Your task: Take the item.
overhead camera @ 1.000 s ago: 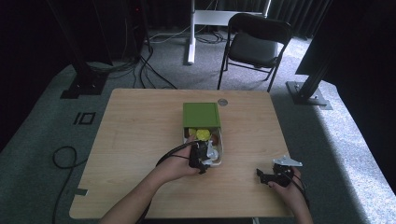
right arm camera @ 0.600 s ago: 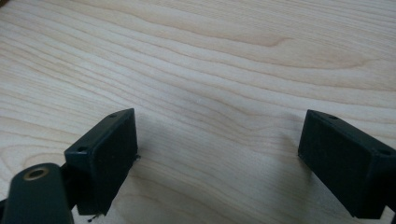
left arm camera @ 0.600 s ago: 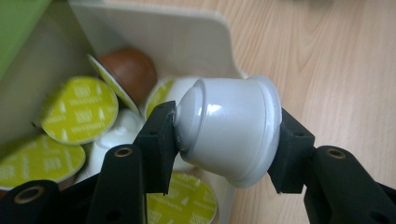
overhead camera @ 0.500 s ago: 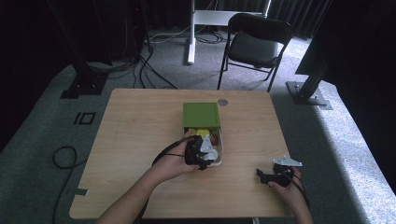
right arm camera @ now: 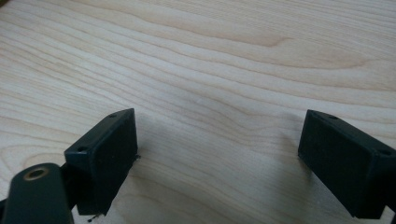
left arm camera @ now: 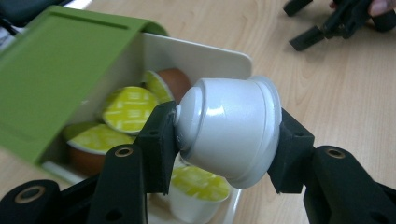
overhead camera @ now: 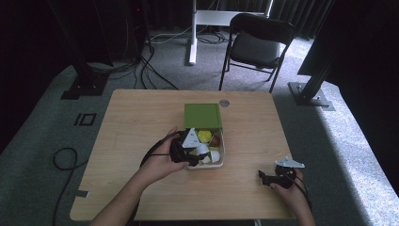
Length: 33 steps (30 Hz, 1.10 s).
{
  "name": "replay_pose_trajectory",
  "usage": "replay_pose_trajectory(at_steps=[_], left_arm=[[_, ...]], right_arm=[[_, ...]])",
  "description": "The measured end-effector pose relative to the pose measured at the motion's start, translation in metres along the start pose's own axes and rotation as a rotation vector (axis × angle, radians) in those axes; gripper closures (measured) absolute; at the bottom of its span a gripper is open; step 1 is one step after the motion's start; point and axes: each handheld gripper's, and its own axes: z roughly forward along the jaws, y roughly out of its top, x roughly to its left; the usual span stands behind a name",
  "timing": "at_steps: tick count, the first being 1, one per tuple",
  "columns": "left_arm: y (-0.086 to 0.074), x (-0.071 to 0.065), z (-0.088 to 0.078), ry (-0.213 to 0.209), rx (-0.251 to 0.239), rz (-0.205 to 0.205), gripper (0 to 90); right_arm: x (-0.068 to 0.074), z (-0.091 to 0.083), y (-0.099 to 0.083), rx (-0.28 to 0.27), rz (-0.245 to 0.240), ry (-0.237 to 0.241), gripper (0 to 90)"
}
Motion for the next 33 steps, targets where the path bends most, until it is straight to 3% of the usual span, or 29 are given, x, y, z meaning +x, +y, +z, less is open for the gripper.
replay_pose_trajectory(at_steps=[4,8,11,14,17,18,20,22,24,33], left_arm=[[-0.008,0.008,-0.015,0.022,-0.039,-0.034,51.2],[-0.018,0.018,-0.035,0.086,-0.106,-0.064,51.3],[-0.023,0.022,-0.043,0.098,-0.123,-0.089,51.3],[-0.035,0.03,-0.057,0.167,-0.178,-0.125,51.3],[-0.041,0.035,-0.062,0.183,-0.194,-0.155,51.3],[-0.049,0.04,-0.066,0.214,-0.215,-0.189,51.3],[-0.054,0.044,-0.068,0.224,-0.223,-0.209,51.3],[-0.067,0.052,-0.07,0.261,-0.256,-0.265,51.3],[-0.072,0.054,-0.07,0.277,-0.271,-0.282,51.3],[-0.111,0.075,-0.056,0.395,-0.239,-0.407,51.3]], right_arm=[[0.0,0.0,0.0,0.0,0.0,0.0,11.5],[0.0,0.0,0.0,0.0,0.0,0.0,11.5],[0.0,0.0,0.0,0.0,0.0,0.0,11.5],[0.0,0.0,0.0,0.0,0.0,0.0,11.5],[0.0,0.0,0.0,0.0,0.0,0.0,11.5],[0.0,0.0,0.0,0.0,-0.001,0.0,11.5],[0.0,0.0,0.0,0.0,0.002,0.0,11.5],[0.0,0.0,0.0,0.0,0.0,0.0,11.5],[0.0,0.0,0.0,0.001,0.001,0.0,11.5],[0.0,0.0,0.0,0.001,-0.001,0.0,11.5]])
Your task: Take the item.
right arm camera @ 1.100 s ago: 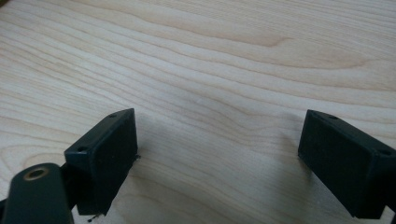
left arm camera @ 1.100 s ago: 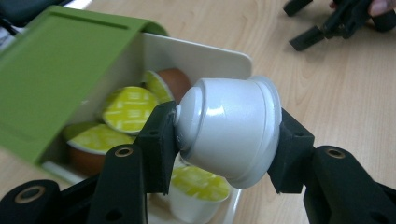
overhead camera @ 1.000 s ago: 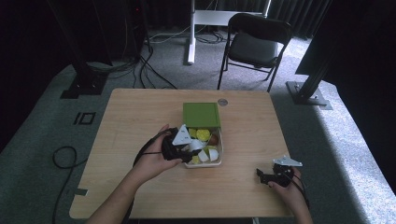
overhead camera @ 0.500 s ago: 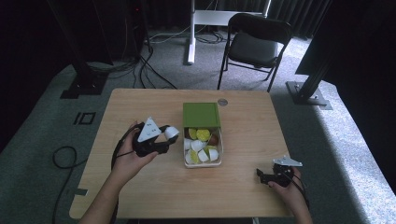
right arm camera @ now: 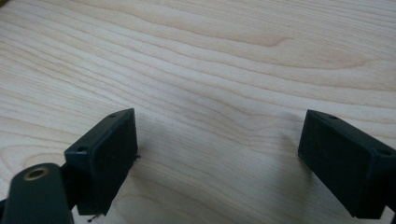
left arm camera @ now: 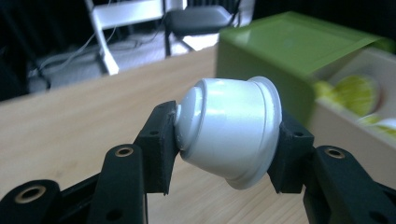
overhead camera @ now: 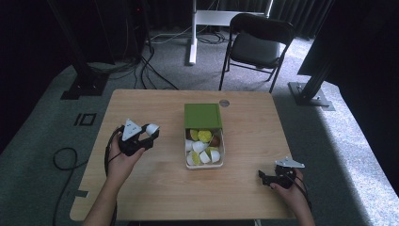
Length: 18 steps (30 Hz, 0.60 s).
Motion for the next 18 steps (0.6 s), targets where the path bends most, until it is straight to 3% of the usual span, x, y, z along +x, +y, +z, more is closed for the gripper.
replay_pose_trajectory(at_steps=[8,11,18], left_arm=[[-0.027,0.025,0.025,0.086,0.069,-0.108,51.3],[-0.033,0.032,0.032,0.107,0.096,-0.128,51.3],[-0.046,0.047,0.048,0.12,0.154,-0.189,51.3]], right_arm=[[0.0,0.0,0.0,0.0,0.0,0.0,11.5],[0.0,0.0,0.0,0.0,0.0,0.0,11.5],[0.0,0.0,0.0,0.0,0.001,0.0,11.5]])
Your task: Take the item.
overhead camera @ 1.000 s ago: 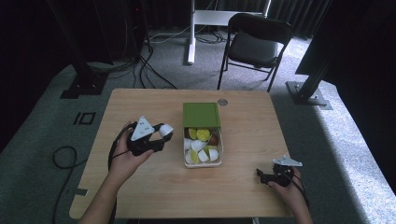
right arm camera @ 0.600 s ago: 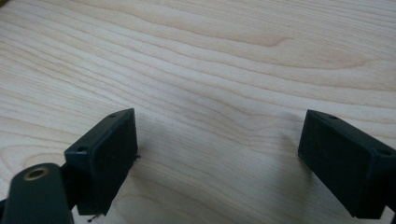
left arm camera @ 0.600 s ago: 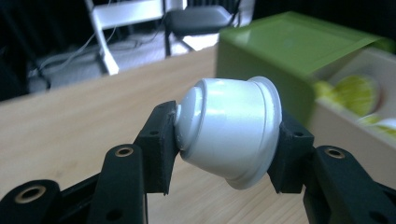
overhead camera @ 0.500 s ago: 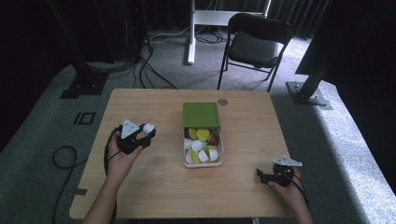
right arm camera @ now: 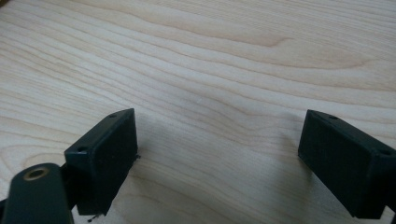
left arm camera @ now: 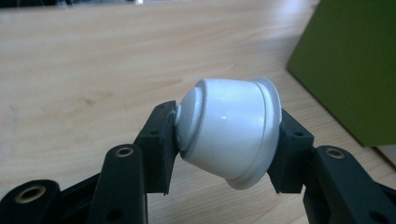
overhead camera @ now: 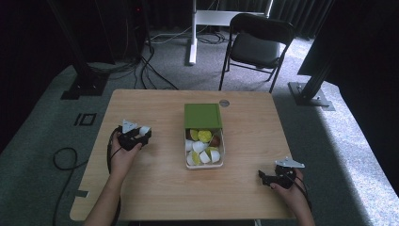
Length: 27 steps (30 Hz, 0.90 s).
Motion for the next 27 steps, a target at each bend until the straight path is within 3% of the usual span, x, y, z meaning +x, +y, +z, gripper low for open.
replay_pose_trajectory(at_steps=[4,12,15,27], left_arm=[[-0.007,0.007,0.014,0.006,0.06,-0.015,51.4],[-0.009,0.013,0.027,-0.011,0.109,-0.034,51.4],[-0.008,0.016,0.032,-0.017,0.115,-0.056,51.4],[-0.009,0.021,0.036,-0.034,0.128,-0.057,51.1]], right_arm=[[0.0,0.0,0.0,0.0,0.0,0.0,11.5],[0.0,0.0,0.0,0.0,0.0,0.0,11.5],[0.0,0.0,0.0,0.0,0.0,0.0,11.5],[0.0,0.0,0.0,0.0,0.0,0.0,11.5]])
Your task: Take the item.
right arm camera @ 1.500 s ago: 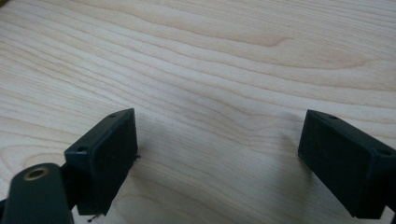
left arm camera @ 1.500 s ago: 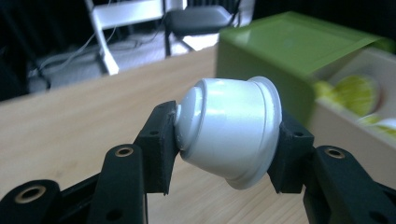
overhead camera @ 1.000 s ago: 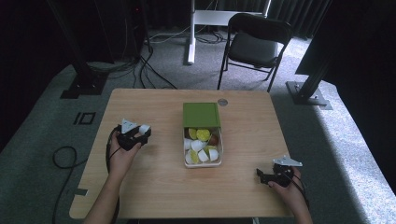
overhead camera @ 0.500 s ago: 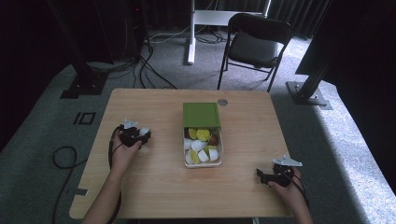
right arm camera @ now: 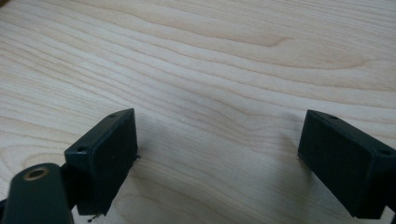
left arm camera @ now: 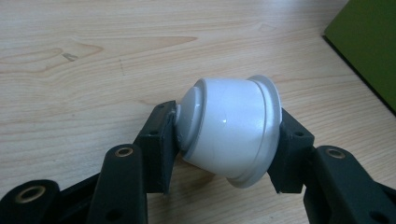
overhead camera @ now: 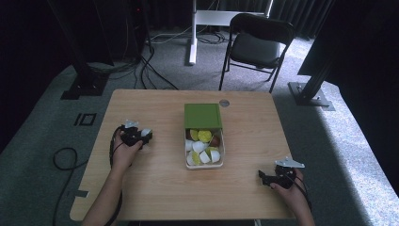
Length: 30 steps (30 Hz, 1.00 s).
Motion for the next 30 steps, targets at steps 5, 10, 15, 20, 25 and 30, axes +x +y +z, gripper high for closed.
replay_pose_trajectory(at_steps=[5,10,15,20,25,30], left_arm=[[0.001,0.001,-0.001,0.007,0.013,0.016,50.1],[0.004,0.0,-0.003,0.01,-0.046,0.052,35.6],[0.006,0.0,-0.01,0.026,-0.059,0.065,30.1],[0.008,-0.002,-0.019,-0.009,-0.087,0.068,28.5],[0.006,-0.007,-0.028,-0.033,-0.084,0.106,28.5],[0.0,-0.015,-0.041,-0.08,-0.104,0.141,28.5]], right_arm=[[0.0,0.0,0.0,0.0,0.0,0.0,11.6],[0.0,0.0,0.0,0.0,0.0,0.0,11.5],[0.0,0.0,0.0,-0.001,0.0,0.0,11.5],[0.0,0.0,0.0,-0.001,0.0,0.0,11.5],[0.0,0.0,0.0,0.0,0.0,0.0,11.5],[0.0,0.0,0.0,0.0,0.0,0.0,11.5]])
